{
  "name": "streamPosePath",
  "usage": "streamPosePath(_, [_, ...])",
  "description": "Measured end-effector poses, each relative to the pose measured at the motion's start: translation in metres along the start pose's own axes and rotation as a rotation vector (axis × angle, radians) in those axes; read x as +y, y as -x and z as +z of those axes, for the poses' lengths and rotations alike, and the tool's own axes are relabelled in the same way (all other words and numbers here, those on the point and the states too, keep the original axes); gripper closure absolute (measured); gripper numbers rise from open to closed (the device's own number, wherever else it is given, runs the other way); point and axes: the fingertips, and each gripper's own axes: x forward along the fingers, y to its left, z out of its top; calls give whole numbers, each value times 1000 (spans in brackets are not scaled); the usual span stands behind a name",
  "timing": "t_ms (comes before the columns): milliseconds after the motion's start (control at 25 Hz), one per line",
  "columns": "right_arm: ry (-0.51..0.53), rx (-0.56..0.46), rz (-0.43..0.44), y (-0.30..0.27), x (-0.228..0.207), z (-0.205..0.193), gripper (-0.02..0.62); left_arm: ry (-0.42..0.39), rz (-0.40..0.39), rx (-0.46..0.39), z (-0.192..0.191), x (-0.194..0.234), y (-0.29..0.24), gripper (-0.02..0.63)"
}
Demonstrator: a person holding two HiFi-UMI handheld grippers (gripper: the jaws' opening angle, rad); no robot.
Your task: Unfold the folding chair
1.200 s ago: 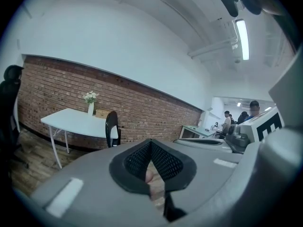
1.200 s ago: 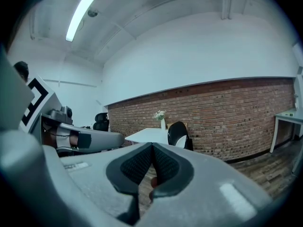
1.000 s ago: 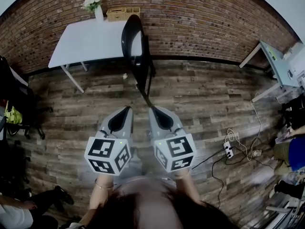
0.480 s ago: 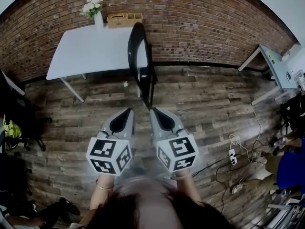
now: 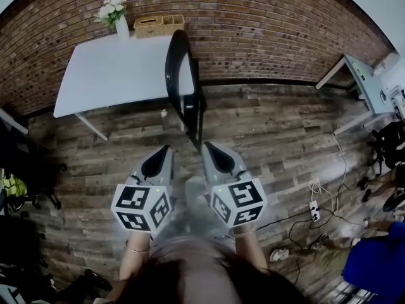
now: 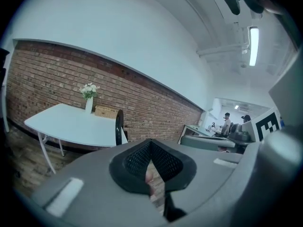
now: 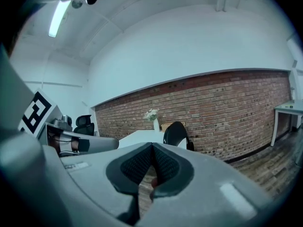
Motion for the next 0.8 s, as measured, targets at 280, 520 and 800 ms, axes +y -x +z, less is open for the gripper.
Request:
streamPosePath(280, [-43, 21, -6, -45, -46, 4, 597, -9, 36, 12, 22, 29, -54, 609])
streamPosePath(520, [-81, 58, 13, -88, -87, 5, 561, -6, 83, 31, 42, 59, -105, 607])
streamPosePath(800, [-110, 89, 39, -134, -132, 3, 540, -42, 176, 88, 51, 104, -162, 608])
